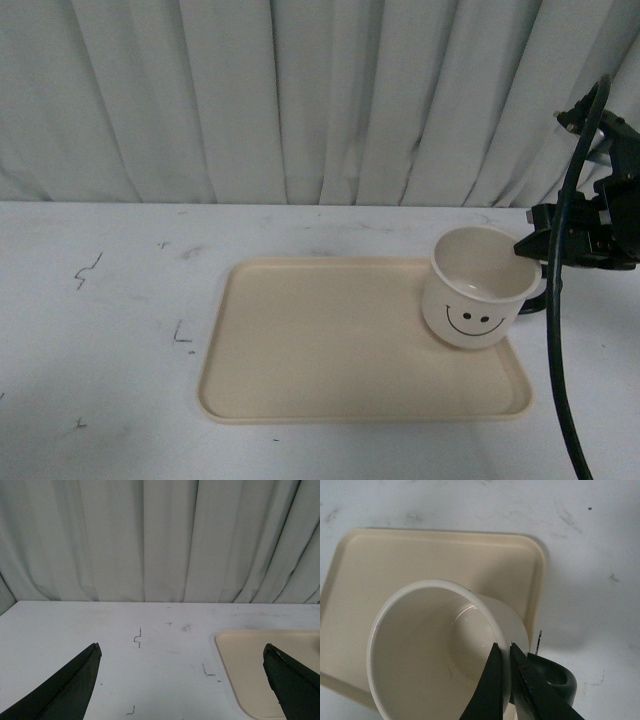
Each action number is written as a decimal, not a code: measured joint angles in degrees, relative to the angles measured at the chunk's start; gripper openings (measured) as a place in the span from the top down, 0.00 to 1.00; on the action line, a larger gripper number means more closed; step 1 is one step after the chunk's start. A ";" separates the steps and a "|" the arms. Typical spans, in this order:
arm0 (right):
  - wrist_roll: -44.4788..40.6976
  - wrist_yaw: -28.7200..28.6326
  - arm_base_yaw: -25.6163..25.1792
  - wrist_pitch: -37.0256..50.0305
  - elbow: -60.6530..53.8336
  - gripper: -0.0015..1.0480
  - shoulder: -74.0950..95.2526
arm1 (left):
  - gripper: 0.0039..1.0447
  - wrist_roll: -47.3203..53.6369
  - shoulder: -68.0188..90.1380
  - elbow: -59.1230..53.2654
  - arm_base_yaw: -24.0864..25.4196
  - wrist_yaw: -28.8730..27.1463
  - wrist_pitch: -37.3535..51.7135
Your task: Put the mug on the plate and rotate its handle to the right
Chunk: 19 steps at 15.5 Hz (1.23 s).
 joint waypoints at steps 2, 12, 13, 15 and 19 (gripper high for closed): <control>-0.33 -0.39 0.00 0.39 -0.57 0.97 0.24 | 0.06 0.00 0.00 0.00 0.00 0.00 -0.02; 2.89 -2.01 0.35 3.21 -1.75 0.97 1.29 | 0.06 0.00 0.00 0.00 0.00 0.00 -0.04; 3.34 -2.05 0.61 3.48 -2.10 0.97 1.29 | 0.06 0.00 0.00 0.00 0.00 0.00 -0.02; 4.09 -1.99 0.94 3.98 -2.34 0.97 1.33 | 0.06 0.00 0.00 0.00 0.00 0.00 -0.02; 4.52 -1.62 1.03 4.22 -2.36 0.97 1.57 | 0.06 0.00 0.00 0.00 0.00 0.00 -0.02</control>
